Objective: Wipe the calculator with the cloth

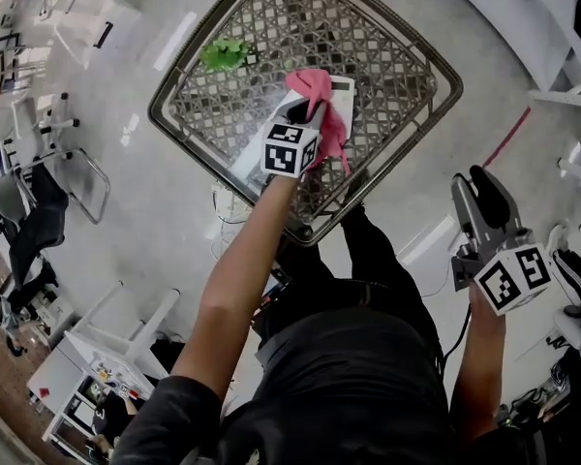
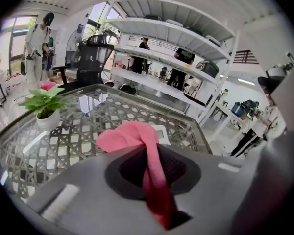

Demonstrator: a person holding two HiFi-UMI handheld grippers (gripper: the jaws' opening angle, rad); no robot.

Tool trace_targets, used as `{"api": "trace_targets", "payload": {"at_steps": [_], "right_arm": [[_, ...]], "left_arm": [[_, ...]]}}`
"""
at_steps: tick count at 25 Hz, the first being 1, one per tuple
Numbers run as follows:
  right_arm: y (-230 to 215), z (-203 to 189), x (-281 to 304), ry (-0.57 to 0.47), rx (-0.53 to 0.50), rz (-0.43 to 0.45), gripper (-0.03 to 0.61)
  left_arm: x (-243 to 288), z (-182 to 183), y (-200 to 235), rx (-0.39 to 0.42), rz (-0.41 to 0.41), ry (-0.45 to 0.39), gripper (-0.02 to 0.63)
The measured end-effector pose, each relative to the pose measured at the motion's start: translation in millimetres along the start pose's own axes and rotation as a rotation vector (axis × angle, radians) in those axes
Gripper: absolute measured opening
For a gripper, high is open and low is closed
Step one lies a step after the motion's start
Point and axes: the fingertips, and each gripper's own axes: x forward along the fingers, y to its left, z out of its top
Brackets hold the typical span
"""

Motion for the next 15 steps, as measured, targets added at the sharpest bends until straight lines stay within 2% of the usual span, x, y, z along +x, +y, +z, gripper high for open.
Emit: {"api": "trace_targets", "payload": {"at_steps": [6, 15], "right_arm": [[-2.0, -4.8, -5.7, -0.003, 0.006, 0.001, 0.153], [-14.9, -10.6, -22.3, -0.009, 0.022, -0.025, 0.153]], "left_arm": [[19.9, -8.7, -37.6, 0.035, -0.067, 0.052, 0.103], [38.1, -19.0, -84.7, 0.156, -0.138, 0.116, 0.103]]}}
